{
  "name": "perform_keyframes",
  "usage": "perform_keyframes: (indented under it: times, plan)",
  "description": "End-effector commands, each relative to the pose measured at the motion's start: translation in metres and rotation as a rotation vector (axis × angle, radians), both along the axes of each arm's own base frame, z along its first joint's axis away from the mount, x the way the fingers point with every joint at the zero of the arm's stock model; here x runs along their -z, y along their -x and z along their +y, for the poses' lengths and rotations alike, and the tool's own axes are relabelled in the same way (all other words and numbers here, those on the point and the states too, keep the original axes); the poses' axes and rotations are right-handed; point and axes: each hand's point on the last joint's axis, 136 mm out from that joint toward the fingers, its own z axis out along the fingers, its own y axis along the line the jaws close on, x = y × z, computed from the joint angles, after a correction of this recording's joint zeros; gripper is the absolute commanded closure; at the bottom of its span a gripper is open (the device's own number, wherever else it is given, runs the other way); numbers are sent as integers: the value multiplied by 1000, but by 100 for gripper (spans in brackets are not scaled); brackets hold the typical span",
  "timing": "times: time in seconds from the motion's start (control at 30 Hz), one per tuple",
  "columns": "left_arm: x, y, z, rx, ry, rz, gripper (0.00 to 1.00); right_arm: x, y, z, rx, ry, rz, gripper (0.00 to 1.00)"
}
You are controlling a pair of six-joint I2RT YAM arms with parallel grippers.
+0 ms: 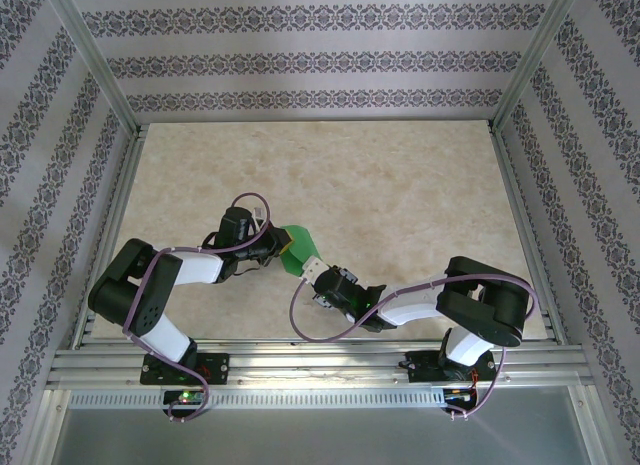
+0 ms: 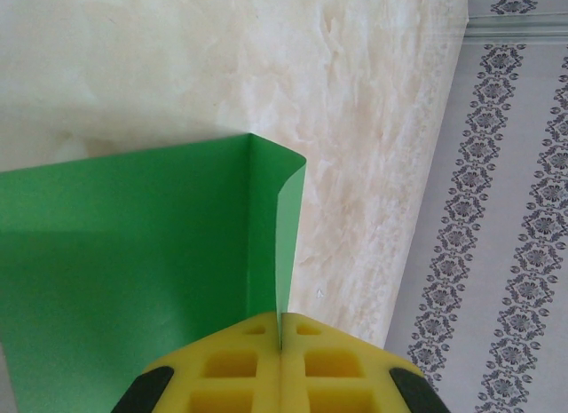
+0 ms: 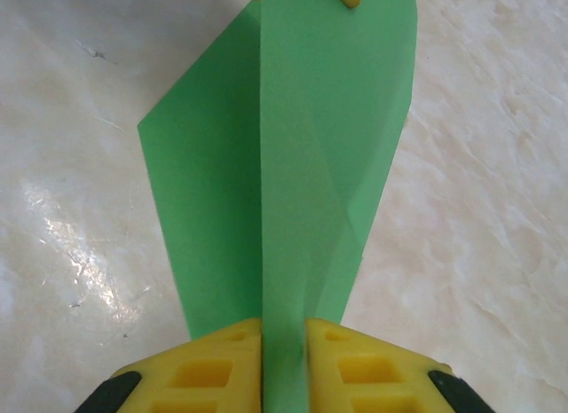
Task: Fold a paper plane with a square sheet of paper (pick it up from the middle)
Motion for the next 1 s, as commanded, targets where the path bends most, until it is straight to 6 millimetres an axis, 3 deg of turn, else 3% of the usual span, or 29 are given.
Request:
perform_keyframes:
  times: [0.0, 0.27, 0.47, 0.7, 0.8, 0.97]
  plan:
    - [-13, 0, -5, 12, 24, -18, 97, -4, -1, 3, 19, -30, -13, 84]
    - [-11, 1, -1, -5, 2, -13, 97, -1, -2, 2, 35, -40, 4, 91]
    - [-14, 2, 3, -12, -26, -21, 76, 0, -3, 2, 49, -100, 56, 100]
    - [-19, 7, 17, -47, -92, -34, 66, -3, -5, 11, 32, -276, 195, 100]
    - [-30, 9, 33, -108, -146, -73, 54, -5, -7, 12, 42, -351, 272, 100]
    - [-48, 14, 47, -125, -232, -116, 54, -7, -12, 12, 72, -437, 348, 100]
